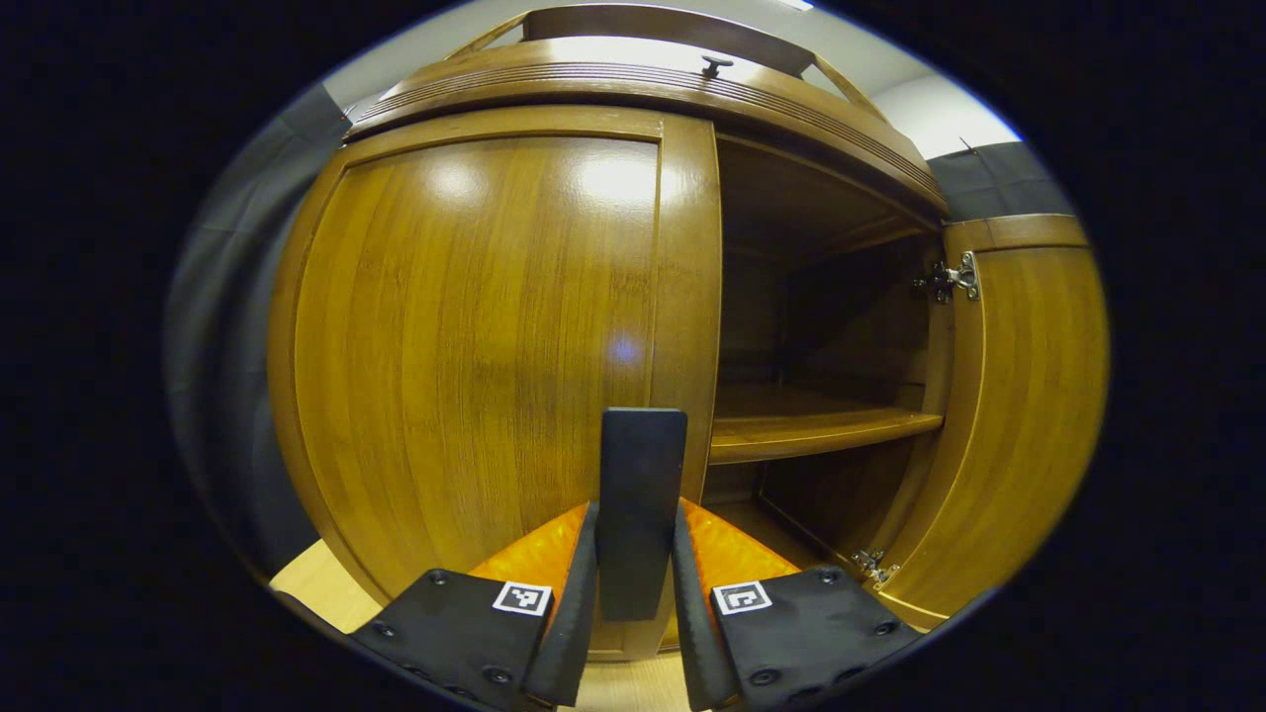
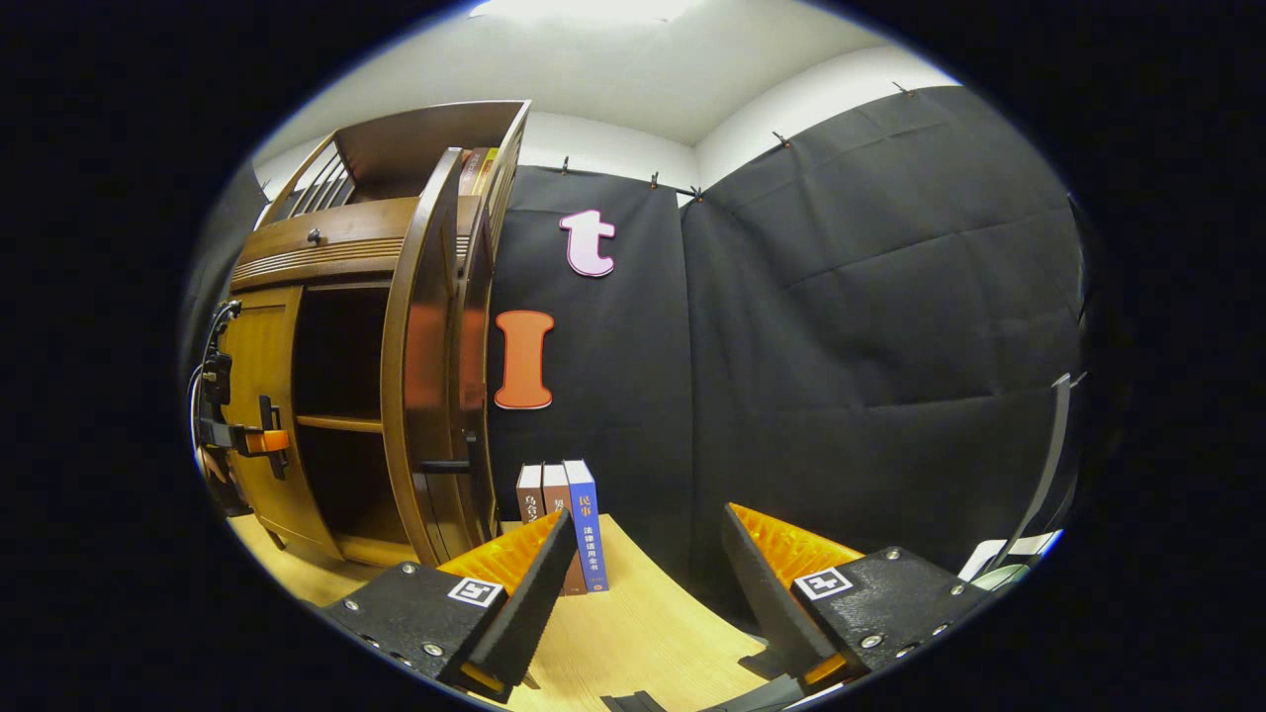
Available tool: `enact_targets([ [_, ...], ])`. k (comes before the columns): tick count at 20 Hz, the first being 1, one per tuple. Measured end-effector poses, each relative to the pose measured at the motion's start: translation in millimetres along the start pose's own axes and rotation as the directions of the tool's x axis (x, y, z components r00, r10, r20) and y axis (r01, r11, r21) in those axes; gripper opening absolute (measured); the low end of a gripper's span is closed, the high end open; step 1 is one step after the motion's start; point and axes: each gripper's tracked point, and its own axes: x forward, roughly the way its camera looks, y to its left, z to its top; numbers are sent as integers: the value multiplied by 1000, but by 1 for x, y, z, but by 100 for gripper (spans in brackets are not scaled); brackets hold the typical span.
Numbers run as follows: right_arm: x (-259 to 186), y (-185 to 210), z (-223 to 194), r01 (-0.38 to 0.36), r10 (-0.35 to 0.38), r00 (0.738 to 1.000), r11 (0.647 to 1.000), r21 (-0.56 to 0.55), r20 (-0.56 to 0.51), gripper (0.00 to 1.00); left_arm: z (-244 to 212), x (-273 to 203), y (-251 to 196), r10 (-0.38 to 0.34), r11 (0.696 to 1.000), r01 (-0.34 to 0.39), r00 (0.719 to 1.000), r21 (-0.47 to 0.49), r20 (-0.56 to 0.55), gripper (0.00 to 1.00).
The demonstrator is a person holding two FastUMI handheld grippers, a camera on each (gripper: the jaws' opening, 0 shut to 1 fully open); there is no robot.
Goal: Open the right door of the double-door shoe cabinet with the right hand, and open the left door with the left hand.
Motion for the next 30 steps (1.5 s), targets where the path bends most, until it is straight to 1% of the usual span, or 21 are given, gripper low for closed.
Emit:
enact_targets([
  [2, 0, 3, 2, -2, 2, 1000, 1000, 7, -1, 92, 3, -1, -1, 7, 1000, -7, 1000, 24, 7, 41],
  [5, -6, 7, 4, -9, 9, 1000, 1000, -1, -5, 92, -2, -2, -2, -11, 1000, 11, 1000, 15, 24, 39],
  [6, -8, 9, 6, -12, 12, 1000, 1000, -5, -4, 92, 3, -5, -1, -17, 999, 16, 999, 28, 40, 36],
  [7, -10, 10, 8, -13, 13, 1000, 1000, -9, -2, 92, 3, -5, 0, -20, 999, 18, 999, 41, 46, 32],
  [9, -14, 14, 14, -16, 16, 1000, 1000, -16, 2, 92, 3, -14, -2, -28, 999, 27, 999, 34, 34, 27],
  [10, -16, 16, 17, -19, 19, 1000, 1000, -15, 3, 92, 3, -19, -1, -38, 999, 38, 999, 15, 25, 27],
  [11, -20, 18, 20, -23, 23, 1000, 1000, -12, 6, 86, 2, -24, -1, -55, 998, 55, 998, 3, 20, 23],
  [12, -23, 22, 22, -29, 29, 1000, 1000, -8, 9, 92, 1, -31, -1, -68, 998, 68, 998, -1, 12, 22],
  [16, -34, 39, 27, -62, 62, 998, 998, 13, 12, 92, -1, -62, 0, -106, 994, 106, 994, 17, 4, 23],
  [23, -46, 72, 30, -121, 121, 993, 993, 18, 0, 92, -2, -110, 14, -163, 987, 163, 987, -9, -11, 23],
  [30, -61, 99, 42, -165, 164, 986, 986, 13, 30, 92, -2, -155, 39, -171, 985, 171, 985, 2, -1, 23],
])
